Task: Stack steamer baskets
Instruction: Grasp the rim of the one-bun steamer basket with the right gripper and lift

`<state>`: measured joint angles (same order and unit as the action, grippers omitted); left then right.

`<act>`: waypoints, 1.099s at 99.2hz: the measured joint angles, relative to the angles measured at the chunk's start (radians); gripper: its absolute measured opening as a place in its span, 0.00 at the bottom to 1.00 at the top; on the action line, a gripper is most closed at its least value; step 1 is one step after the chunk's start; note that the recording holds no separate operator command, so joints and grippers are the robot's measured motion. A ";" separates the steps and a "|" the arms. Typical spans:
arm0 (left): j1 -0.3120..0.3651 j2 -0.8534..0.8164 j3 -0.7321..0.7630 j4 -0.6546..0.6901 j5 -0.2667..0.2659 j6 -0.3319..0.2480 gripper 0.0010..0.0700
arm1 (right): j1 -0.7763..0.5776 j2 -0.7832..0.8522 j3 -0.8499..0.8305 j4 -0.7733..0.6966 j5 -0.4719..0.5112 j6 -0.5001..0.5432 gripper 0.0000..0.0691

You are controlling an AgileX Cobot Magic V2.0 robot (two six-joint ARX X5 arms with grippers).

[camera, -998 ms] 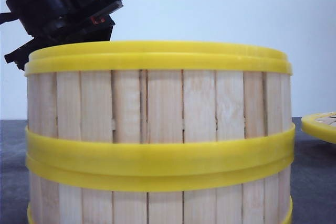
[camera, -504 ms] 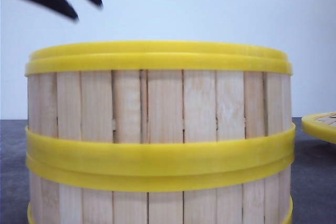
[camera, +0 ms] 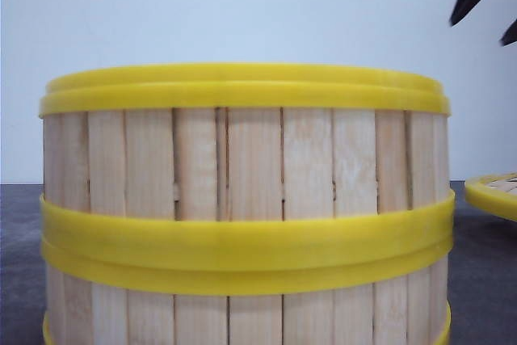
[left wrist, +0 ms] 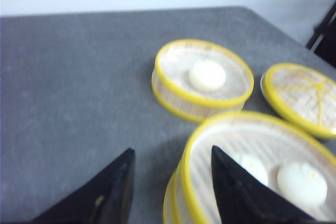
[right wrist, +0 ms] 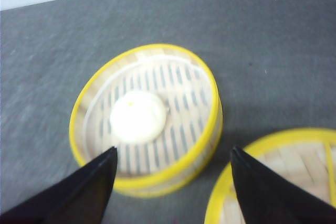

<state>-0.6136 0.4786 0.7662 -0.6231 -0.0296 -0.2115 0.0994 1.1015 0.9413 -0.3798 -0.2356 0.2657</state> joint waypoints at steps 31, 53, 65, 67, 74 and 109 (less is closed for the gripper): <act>0.000 -0.231 -0.033 -0.127 0.000 -0.054 0.38 | 0.000 0.345 0.137 0.055 0.006 0.000 0.60; 0.000 -0.260 -0.033 -0.203 0.000 -0.067 0.38 | 0.003 0.515 0.178 0.108 0.058 0.003 0.60; 0.000 -0.260 -0.033 -0.249 0.000 -0.067 0.38 | 0.016 0.569 0.178 0.153 0.103 0.004 0.58; 0.000 -0.260 -0.033 -0.253 0.000 -0.067 0.38 | 0.019 0.578 0.179 0.158 0.111 0.005 0.57; 0.000 -0.260 -0.033 -0.262 0.000 -0.067 0.38 | 0.026 0.606 0.181 0.178 0.117 0.005 0.52; 0.000 -0.260 -0.033 -0.262 0.000 -0.082 0.38 | 0.058 0.688 0.185 0.232 0.160 0.005 0.29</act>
<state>-0.6136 0.2184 0.7330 -0.8848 -0.0296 -0.2935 0.1570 1.7893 1.1259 -0.1474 -0.0753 0.2703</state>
